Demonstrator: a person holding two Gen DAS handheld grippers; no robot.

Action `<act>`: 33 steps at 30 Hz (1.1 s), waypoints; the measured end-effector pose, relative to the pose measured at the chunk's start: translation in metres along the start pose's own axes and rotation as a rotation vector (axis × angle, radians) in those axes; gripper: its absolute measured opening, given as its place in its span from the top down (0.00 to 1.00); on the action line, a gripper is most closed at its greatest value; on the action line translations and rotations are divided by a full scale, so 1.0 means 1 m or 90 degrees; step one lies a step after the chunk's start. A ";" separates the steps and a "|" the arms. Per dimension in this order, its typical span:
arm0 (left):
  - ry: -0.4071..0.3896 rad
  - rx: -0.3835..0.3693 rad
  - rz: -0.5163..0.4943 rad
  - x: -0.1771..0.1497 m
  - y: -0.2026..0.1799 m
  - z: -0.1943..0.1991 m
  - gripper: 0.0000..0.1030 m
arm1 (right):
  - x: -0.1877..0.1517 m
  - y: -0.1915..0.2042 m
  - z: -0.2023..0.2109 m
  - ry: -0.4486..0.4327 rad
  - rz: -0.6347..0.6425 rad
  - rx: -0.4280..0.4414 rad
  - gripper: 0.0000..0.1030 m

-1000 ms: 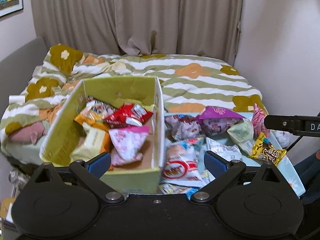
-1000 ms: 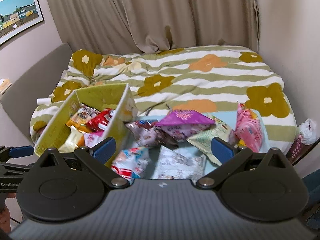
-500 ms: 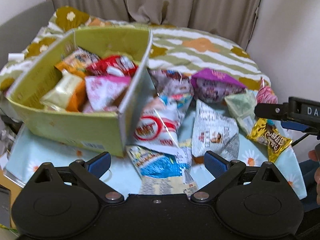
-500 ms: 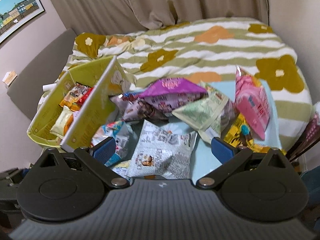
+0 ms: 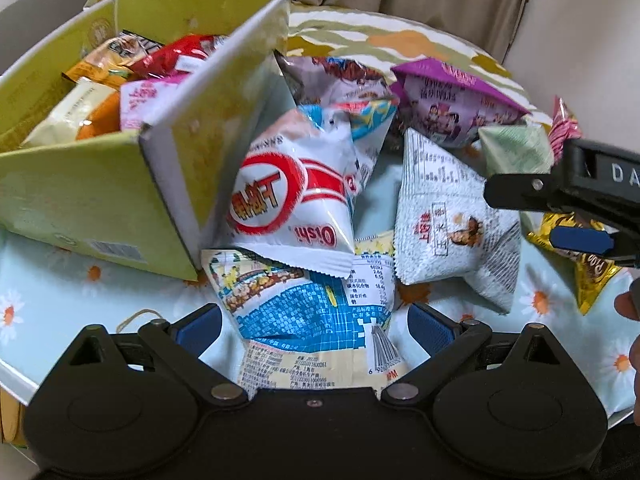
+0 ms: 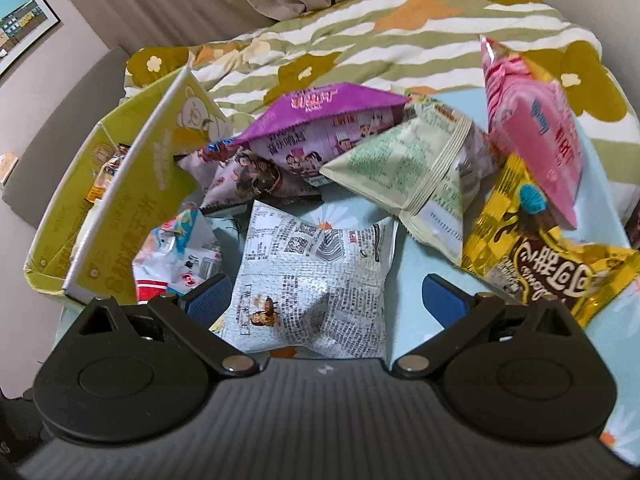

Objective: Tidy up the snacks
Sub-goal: 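Grasp the blue-and-white Oishi bag with the left gripper while the right grasps the white printed bag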

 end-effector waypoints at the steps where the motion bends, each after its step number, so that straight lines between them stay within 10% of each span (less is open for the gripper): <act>1: 0.003 0.002 -0.005 -0.001 0.000 -0.003 0.02 | 0.000 0.000 -0.003 0.003 -0.004 0.000 0.00; 15: 0.039 0.009 -0.038 -0.011 0.009 -0.019 0.27 | 0.000 0.000 -0.037 0.032 -0.036 0.004 0.00; 33: 0.057 -0.001 -0.028 -0.002 0.018 -0.023 0.30 | 0.000 0.000 -0.061 0.050 -0.021 -0.019 0.00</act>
Point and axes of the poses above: each gripper's, at about its wrist camera, not at the fingertips, and z roughly against the way its jaws point, y to its left, x to its top, the point moved 9 cm from there along -z, roughly the way its jaws point, and after that the axes turned 8 degrees about z, right-handed, at the moved point
